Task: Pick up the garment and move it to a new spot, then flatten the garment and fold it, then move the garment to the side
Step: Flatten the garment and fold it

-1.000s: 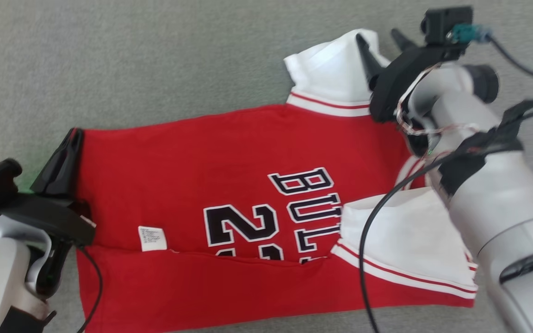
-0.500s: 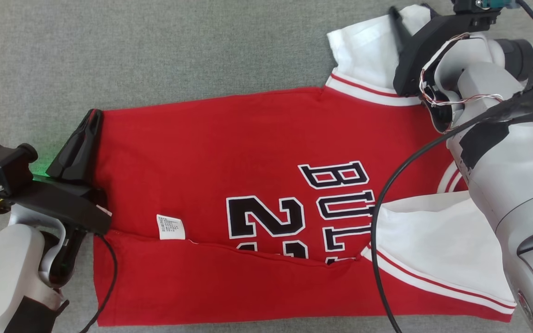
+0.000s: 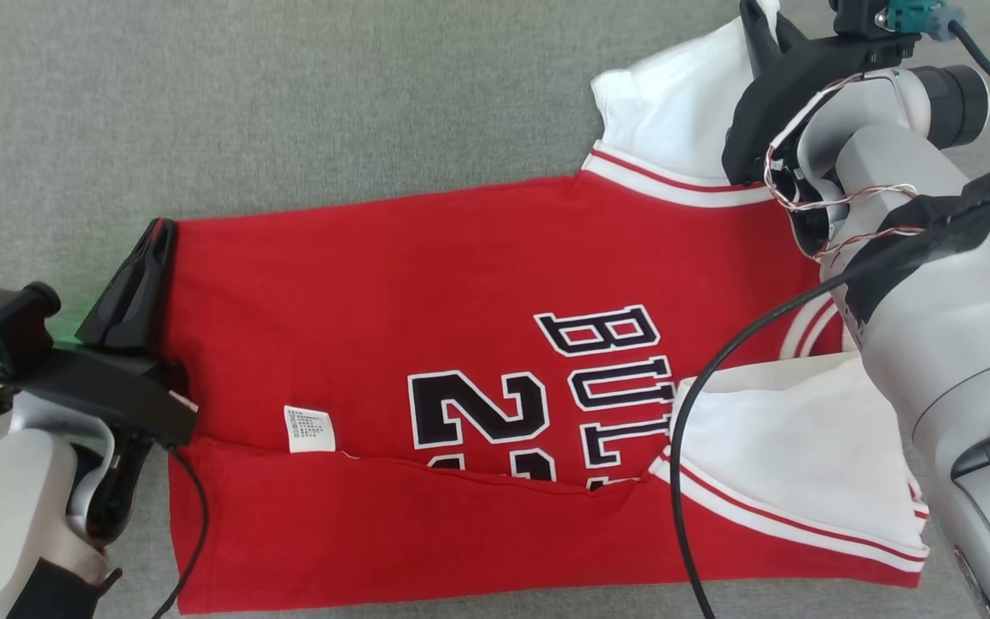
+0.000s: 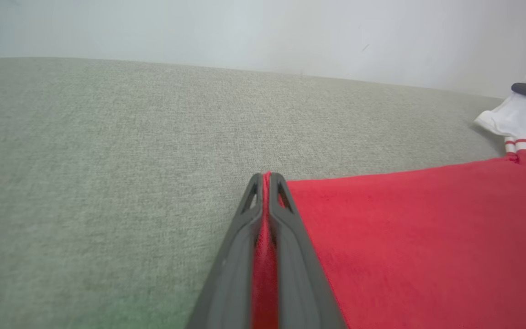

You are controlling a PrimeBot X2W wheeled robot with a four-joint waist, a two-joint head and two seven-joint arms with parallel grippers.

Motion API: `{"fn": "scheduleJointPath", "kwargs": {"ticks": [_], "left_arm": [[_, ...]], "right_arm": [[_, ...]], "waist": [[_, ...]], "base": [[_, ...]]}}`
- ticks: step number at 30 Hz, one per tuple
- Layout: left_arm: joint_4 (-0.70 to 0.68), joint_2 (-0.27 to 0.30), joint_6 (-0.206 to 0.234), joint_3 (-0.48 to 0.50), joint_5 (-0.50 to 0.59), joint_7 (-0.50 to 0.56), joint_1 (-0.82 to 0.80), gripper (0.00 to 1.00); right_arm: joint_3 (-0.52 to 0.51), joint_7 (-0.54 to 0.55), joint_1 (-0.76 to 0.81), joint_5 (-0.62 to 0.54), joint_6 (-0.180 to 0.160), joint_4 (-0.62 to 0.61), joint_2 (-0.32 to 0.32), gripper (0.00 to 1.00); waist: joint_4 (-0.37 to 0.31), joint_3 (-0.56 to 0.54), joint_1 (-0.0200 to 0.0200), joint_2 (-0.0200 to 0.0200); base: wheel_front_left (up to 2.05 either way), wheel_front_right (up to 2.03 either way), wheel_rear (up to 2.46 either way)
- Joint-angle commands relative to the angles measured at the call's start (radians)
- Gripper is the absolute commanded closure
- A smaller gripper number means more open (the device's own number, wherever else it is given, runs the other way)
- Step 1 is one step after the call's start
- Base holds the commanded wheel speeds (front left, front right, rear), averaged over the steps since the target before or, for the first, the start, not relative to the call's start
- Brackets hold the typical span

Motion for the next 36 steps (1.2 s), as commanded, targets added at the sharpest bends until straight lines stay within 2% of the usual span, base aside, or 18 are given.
{"fn": "scheduleJointPath", "kwargs": {"ticks": [1,5,13,22,23,36], "left_arm": [[0.012,0.01,0.004,0.006,-0.005,-0.011,0.021,1.0],[0.024,0.01,0.004,0.009,-0.012,-0.022,0.039,1.0],[0.03,0.018,0.019,0.015,-0.024,-0.032,0.086,1.0],[0.007,0.038,0.039,0.029,-0.039,-0.028,0.139,1.0],[0.0,0.041,0.045,0.03,-0.041,-0.026,0.152,1.0],[-0.055,0.036,0.074,0.026,-0.046,-0.047,0.257,1.0]], "right_arm": [[0.009,-0.021,0.016,-0.005,-0.001,0.0,-0.005,1.0],[0.028,-0.053,0.063,0.029,-0.001,-0.038,0.005,1.0],[0.095,-0.083,0.192,0.145,-0.001,-0.207,-0.029,1.0],[0.184,-0.086,0.367,0.326,-0.001,-0.505,-0.132,1.0],[0.2,-0.086,0.41,0.362,-0.001,-0.57,-0.158,1.0],[0.266,-0.086,0.639,0.502,-0.001,-0.861,-0.299,1.0]], "waist": [[-0.014,-0.031,-0.0001,-0.0001],[-0.028,-0.069,-0.0001,-0.0001],[-0.062,-0.127,-0.0001,-0.0001],[-0.104,-0.173,-0.0001,-0.0001],[-0.109,-0.183,-0.0001,-0.0001],[-0.12,-0.239,-0.0001,-0.0001]], "base": [[0.0,0.0,0.0],[0.0,0.0,0.0],[0.0,0.0,0.0],[0.0,0.0,0.0],[0.0,0.0,0.0],[0.0,0.0,0.0]]}}
